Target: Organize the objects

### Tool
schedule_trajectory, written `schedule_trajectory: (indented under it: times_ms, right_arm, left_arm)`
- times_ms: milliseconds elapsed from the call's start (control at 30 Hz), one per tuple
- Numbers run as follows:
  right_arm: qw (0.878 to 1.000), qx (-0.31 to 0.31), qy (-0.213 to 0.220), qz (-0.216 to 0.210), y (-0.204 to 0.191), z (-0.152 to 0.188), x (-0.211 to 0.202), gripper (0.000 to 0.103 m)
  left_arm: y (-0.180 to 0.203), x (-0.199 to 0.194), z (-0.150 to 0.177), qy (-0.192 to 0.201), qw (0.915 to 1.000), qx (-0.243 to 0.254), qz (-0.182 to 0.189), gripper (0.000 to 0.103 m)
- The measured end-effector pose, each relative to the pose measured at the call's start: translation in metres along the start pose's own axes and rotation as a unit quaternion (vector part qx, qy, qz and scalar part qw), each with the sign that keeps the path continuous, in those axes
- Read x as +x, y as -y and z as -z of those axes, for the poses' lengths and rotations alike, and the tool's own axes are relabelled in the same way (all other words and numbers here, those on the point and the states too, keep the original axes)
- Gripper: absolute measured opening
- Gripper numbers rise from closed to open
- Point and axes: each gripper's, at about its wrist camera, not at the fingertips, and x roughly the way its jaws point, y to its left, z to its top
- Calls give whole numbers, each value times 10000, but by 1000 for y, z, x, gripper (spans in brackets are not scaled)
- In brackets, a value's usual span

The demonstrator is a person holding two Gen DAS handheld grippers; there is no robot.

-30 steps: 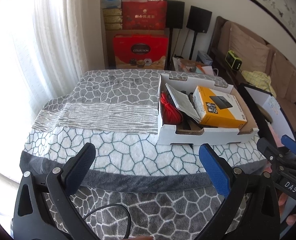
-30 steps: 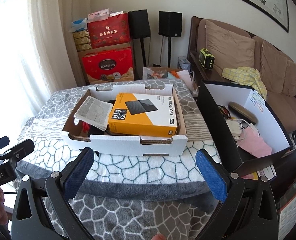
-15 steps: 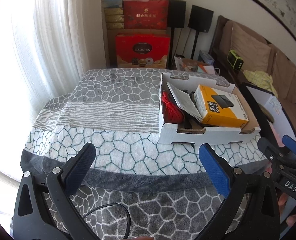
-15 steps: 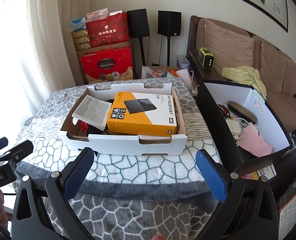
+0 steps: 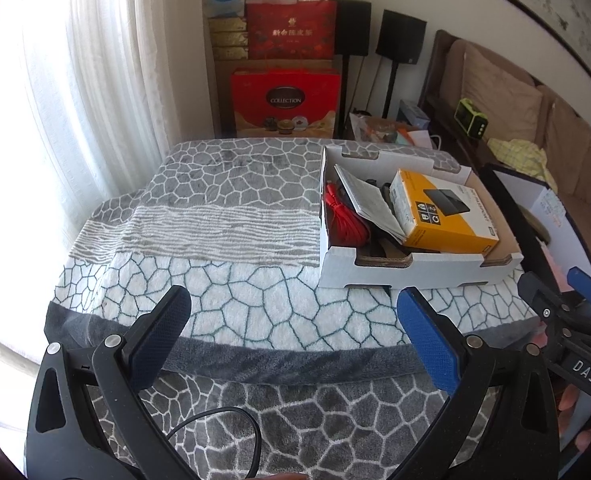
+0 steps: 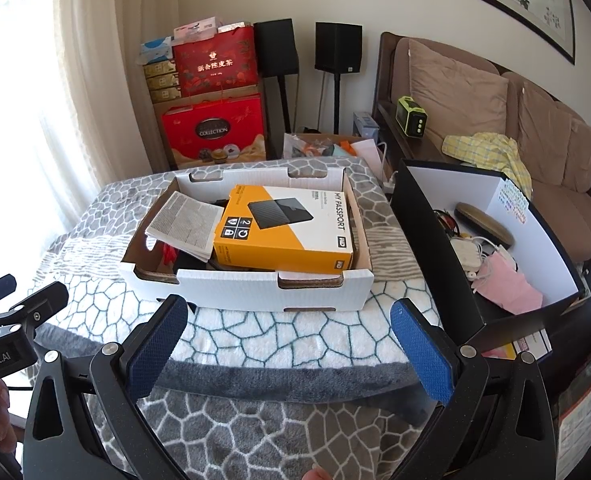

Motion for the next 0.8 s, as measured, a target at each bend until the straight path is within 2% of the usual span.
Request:
schedule_trajectory:
  times_ms: [800]
  right_arm:
    - [10000,6,8,4,0,0,0,102]
  left_arm:
    - [3,1,0,47,10000,44,-50,103]
